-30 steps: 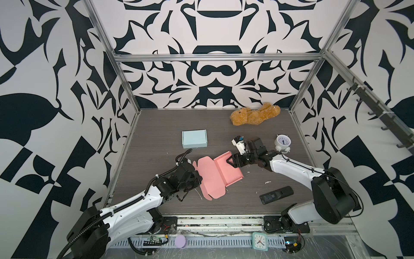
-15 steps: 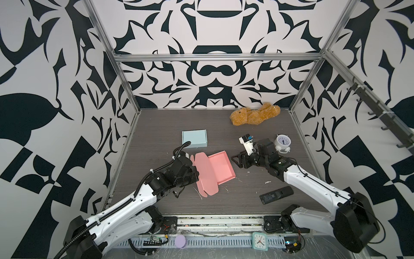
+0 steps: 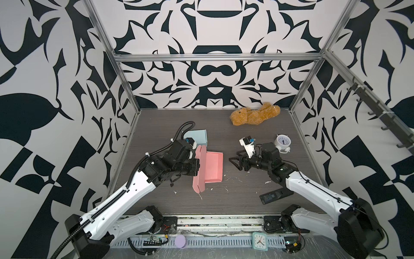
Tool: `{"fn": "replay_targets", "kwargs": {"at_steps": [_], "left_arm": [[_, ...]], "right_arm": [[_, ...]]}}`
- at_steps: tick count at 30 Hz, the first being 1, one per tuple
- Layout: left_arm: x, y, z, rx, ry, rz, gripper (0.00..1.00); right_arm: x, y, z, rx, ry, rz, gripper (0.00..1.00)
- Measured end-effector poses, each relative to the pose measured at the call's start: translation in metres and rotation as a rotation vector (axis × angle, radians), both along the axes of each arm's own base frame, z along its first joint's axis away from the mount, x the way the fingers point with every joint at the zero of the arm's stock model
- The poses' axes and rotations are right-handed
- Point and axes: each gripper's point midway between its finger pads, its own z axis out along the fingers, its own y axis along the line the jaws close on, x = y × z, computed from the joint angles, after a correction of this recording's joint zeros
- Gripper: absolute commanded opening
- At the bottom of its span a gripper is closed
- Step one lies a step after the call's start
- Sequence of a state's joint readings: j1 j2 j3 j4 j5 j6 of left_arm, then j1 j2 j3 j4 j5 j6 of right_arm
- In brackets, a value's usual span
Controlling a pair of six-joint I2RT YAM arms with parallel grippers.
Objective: Fold the paper box
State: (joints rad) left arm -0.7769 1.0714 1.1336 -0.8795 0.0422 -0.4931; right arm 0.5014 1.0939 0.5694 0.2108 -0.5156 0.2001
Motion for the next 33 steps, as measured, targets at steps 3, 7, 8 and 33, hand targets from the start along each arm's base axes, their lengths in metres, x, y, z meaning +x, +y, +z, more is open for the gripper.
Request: {"fn": "replay_targets", "kwargs": {"at_steps": [3,7,8,33], "left_arm": [[-0.002,-0.006,0.009,0.026,-0.002,-0.080,0.00],[-0.009,-0.011,0.017,0.046,0.006,-0.175,0.01],[-0.011,-0.012,0.019,0.050,0.010,-0.201,0.01],[-0.045,-0.017,0.022,0.072,0.098,-0.462,0.03]], "right_arm": [[-0.006,0.007,0.014,0.041,-0.055,0.042,0.76],[-0.013,0.019,0.028,0.078,-0.121,0.108,0.76],[-0.015,0.023,0.030,0.084,-0.133,0.124,0.76],[-0.047,0.084,0.023,0.026,-0.201,0.449,0.55]]}}
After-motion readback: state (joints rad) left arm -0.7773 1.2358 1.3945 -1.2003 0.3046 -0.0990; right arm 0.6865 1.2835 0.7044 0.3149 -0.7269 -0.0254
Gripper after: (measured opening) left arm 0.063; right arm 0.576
